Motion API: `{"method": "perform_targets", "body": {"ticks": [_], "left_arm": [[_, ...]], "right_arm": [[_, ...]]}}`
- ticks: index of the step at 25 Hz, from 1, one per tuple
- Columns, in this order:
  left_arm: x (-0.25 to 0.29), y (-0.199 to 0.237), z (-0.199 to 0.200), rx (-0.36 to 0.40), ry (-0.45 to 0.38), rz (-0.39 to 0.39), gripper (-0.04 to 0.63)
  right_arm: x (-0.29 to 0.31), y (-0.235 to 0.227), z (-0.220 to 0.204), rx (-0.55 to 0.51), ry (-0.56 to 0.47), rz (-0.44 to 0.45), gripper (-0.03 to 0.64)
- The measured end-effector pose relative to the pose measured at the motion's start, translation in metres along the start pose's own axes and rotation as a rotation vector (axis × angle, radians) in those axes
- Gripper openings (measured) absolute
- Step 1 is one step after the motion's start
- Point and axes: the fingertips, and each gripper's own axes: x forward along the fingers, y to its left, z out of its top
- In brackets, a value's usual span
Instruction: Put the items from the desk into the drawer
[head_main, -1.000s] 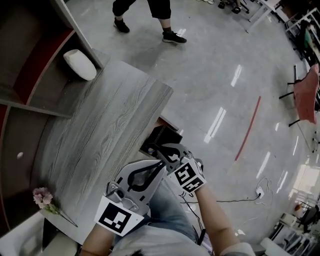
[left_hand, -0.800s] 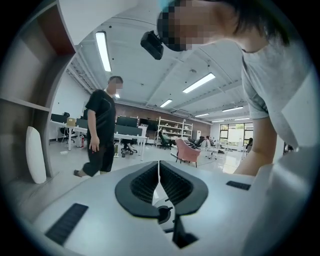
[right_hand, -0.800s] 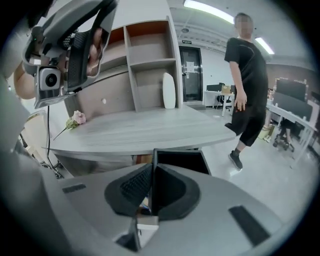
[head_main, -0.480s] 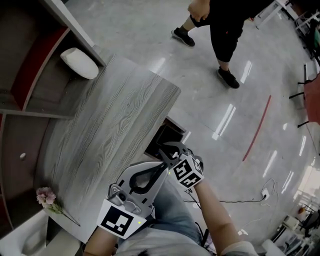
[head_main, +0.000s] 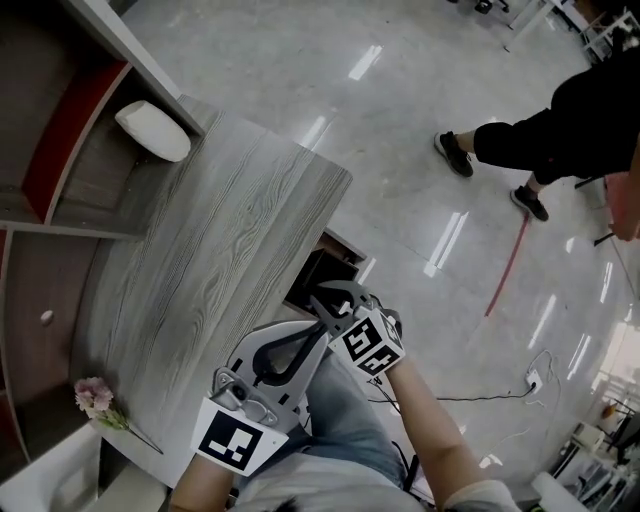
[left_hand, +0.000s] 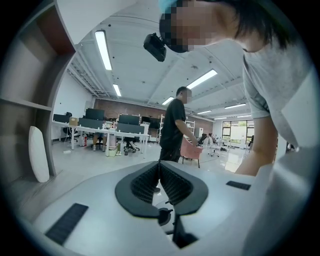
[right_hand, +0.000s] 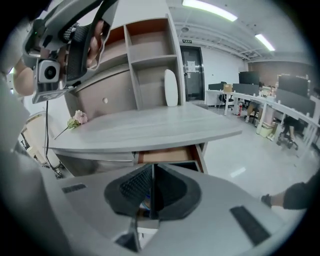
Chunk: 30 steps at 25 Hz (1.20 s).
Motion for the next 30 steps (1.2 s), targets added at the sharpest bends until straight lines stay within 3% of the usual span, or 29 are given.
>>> {"method": "perform_targets", "body": {"ticks": [5, 13, 21, 30], "left_arm": [[-0.004, -0.011, 0.008, 0.028, -0.008, 0.01, 0.011], [-0.04, -0.018, 0.03, 0.062, -0.034, 0.096, 0.011], [-0.092, -0.027, 0.053, 0.065, -0.088, 0.125, 0.011], [-0.156, -0.066, 0.057, 0.09, -0.119, 0.098, 0.011]], "right_arm": [[-0.025, -0.002, 0.027, 0.017, -0.099, -0.024, 0.031], [-0.072, 0.021, 0.092, 0.076, -0.293, 0.008, 0.008], [-0.138, 0.069, 0.166, 0.067, -0.489, -0.016, 0.008], [-0.21, 0.158, 0.189, 0.005, -0.595, -0.129, 0.008]]}}
